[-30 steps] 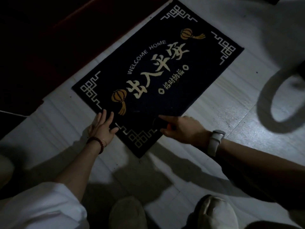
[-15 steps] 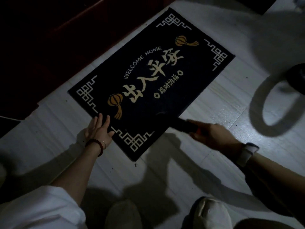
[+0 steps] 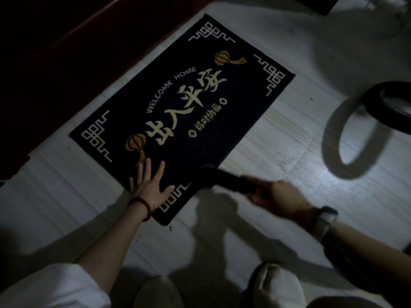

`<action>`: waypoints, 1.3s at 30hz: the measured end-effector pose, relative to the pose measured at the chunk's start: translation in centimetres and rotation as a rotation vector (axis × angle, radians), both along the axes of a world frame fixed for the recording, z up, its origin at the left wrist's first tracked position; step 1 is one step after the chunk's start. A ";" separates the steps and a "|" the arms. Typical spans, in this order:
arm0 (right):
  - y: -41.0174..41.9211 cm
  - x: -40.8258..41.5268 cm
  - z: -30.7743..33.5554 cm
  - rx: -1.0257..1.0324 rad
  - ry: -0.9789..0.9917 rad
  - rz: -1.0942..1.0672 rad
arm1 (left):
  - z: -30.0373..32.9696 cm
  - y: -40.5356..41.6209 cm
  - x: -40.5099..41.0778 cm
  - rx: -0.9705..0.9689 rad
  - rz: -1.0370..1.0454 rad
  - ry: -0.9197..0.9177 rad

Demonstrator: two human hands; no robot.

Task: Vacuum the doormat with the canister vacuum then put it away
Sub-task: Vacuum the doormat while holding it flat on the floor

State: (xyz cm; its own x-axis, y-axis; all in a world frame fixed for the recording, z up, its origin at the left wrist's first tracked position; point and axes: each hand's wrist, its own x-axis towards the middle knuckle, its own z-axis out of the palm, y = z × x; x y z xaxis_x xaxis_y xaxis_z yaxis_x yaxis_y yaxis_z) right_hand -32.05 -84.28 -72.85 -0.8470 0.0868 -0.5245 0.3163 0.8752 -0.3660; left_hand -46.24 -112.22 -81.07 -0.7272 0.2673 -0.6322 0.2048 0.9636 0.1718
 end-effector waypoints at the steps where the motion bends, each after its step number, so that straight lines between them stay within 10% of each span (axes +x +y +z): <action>1: 2.0 -0.7 0.2 0.030 0.007 -0.076 | 0.1 -0.1 -0.1 -0.004 -0.002 -0.004; 6: 3.7 -2.3 0.3 0.076 0.082 -0.346 | 0.2 0.5 0.2 -0.033 0.000 -0.003; 13: -4.7 0.1 0.7 -0.063 -0.036 0.109 | -0.2 0.0 0.0 -0.042 0.009 0.037; 24: 5.8 -6.4 -0.3 0.056 0.184 -0.480 | -0.4 -0.3 -0.3 0.025 0.057 0.053; 31: -2.8 -4.1 0.8 -0.038 0.021 0.067 | -0.4 -1.1 -1.0 0.049 0.071 0.041; 39: 7.6 -9.3 0.1 0.080 0.215 -0.453 | 0.4 -1.6 -2.8 0.015 0.097 0.001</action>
State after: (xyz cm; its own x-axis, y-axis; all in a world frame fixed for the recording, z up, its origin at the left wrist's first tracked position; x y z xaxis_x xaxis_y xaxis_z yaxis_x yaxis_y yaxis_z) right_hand -41.36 -76.71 -72.79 -0.8032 0.5030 -0.3190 0.5953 0.6956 -0.4021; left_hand -49.03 -113.81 -80.71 -0.7509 0.2053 -0.6278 0.1110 0.9762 0.1864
